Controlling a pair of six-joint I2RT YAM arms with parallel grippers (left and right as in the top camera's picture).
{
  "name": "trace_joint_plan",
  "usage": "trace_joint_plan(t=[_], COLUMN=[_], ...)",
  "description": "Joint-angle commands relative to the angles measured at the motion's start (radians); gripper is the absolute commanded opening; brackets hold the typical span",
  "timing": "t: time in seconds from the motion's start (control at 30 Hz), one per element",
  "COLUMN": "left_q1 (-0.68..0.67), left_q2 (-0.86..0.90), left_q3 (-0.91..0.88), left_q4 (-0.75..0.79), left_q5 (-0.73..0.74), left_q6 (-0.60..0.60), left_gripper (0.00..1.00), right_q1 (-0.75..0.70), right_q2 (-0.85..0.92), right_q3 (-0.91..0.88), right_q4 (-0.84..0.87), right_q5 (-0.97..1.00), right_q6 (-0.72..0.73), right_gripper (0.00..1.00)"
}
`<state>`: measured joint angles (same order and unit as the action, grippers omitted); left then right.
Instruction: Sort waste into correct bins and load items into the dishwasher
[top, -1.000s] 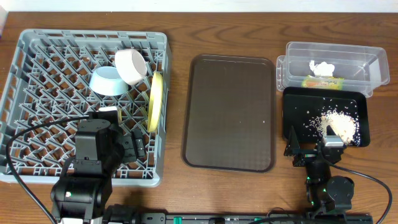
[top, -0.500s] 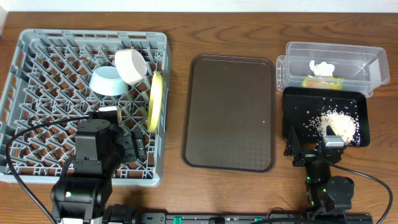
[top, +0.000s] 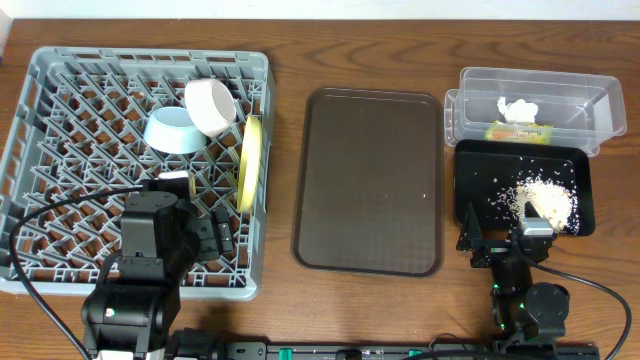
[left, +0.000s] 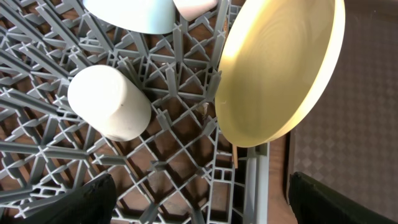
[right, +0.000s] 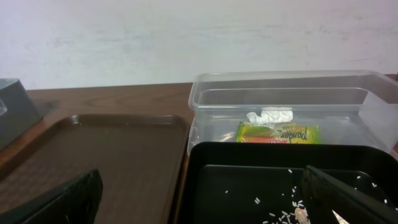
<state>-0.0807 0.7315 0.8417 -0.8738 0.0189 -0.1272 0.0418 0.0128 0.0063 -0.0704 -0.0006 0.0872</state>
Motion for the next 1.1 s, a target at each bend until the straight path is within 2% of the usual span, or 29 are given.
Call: trace_joint_plan(t=[0.0, 0.27, 0.53, 1.07], left_q1=[-0.004, -0.004, -0.004, -0.004], left_q2=[0.0, -0.006, -0.096, -0.536], left_q3=[-0.001, -0.001, -0.035, -0.616], left_q4=[0.0, 0.0, 0.018, 0.674], left_q5=[-0.012, -0.012, -0.014, -0.012], left_q6=[-0.002, -0.002, 0.0, -0.021], left_gripper=[0.9, 0.9, 0.9, 0.9], right_q1=[0.003, 0.003, 0.003, 0.003], right_q2=[-0.007, -0.007, -0.007, -0.007], right_q3=[-0.001, -0.001, -0.001, -0.001], right_q4=[-0.005, -0.005, -0.005, -0.005], right_q5=[-0.008, -0.008, -0.008, -0.008], right_q6=[0.013, 0.013, 0.013, 0.013], right_gripper=[0.99, 0.99, 0.99, 0.99])
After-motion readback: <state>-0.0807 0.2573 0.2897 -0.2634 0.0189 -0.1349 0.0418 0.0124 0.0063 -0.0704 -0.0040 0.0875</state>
